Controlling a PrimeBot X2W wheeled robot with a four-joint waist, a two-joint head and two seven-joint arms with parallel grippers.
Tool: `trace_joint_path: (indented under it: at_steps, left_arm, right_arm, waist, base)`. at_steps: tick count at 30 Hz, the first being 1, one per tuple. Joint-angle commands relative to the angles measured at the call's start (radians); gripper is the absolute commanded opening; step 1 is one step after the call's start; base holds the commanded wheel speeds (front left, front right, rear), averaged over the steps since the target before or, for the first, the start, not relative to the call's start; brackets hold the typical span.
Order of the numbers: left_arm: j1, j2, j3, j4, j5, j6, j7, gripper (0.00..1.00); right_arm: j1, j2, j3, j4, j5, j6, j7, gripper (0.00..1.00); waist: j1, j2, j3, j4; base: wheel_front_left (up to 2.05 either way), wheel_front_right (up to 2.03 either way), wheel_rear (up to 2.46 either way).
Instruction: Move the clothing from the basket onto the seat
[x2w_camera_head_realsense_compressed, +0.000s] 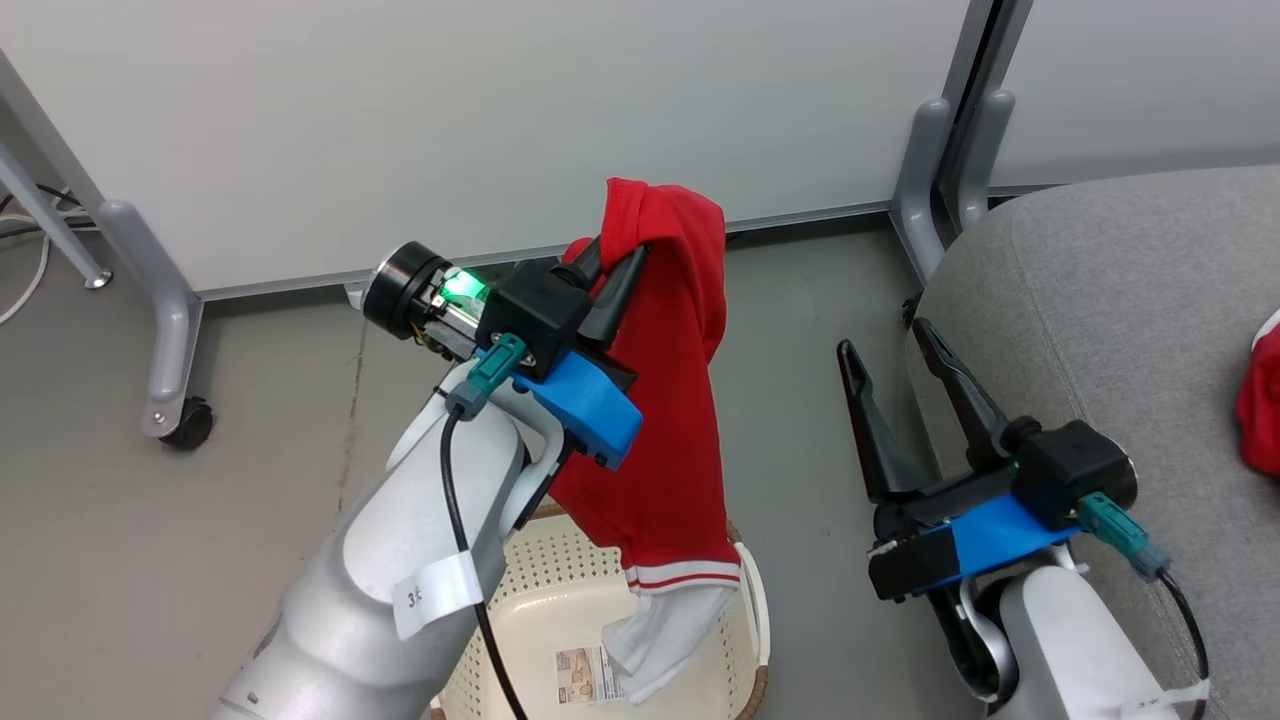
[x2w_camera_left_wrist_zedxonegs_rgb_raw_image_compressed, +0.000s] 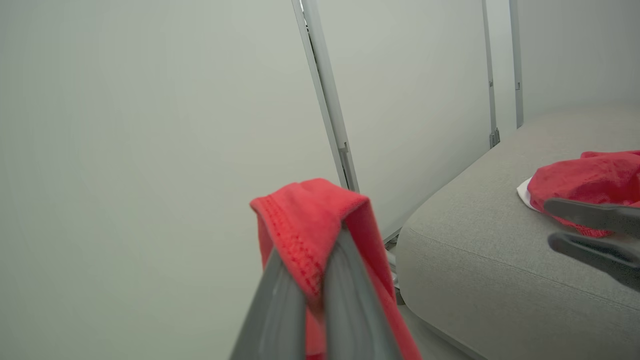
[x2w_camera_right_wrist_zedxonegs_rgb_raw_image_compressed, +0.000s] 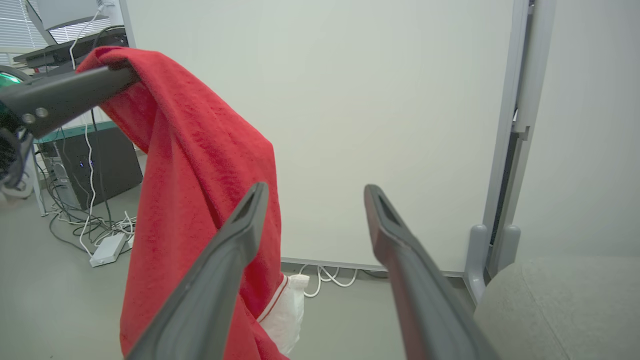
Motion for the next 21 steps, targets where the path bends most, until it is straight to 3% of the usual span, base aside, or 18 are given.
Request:
trace_joint_path:
  at_steps: [1,11,21]
  left_arm:
    - [-0.017,-0.004,-0.008,-0.004,0.0,-0.007,-0.005,0.0]
    - [-0.038,-0.017,-0.037,-0.015,-0.007,-0.005,-0.005,0.0]
    - [-0.062,-0.029,-0.079,-0.038,-0.018,-0.005,-0.005,0.0]
  right_arm:
    - [-0.022,0.0,0.021,0.006,0.006,0.0,0.0,1.0]
    - [-0.14,0.0,0.161,0.04,0.053,0.0,0.0,1.0]
    - [-0.264,-0.001,0.216,0.168,0.048,0.0,0.0,1.0]
  waist:
    - [0.0,-0.0001,0.006,0.006]
    - [0.0,-0.0001,0.038,0.044]
    - [0.0,-0.0001,0.07,0.09]
  base:
    - [0.0,0.0,0.0]
    - [0.0,0.0,0.0]
    - [0.0,0.0,0.0]
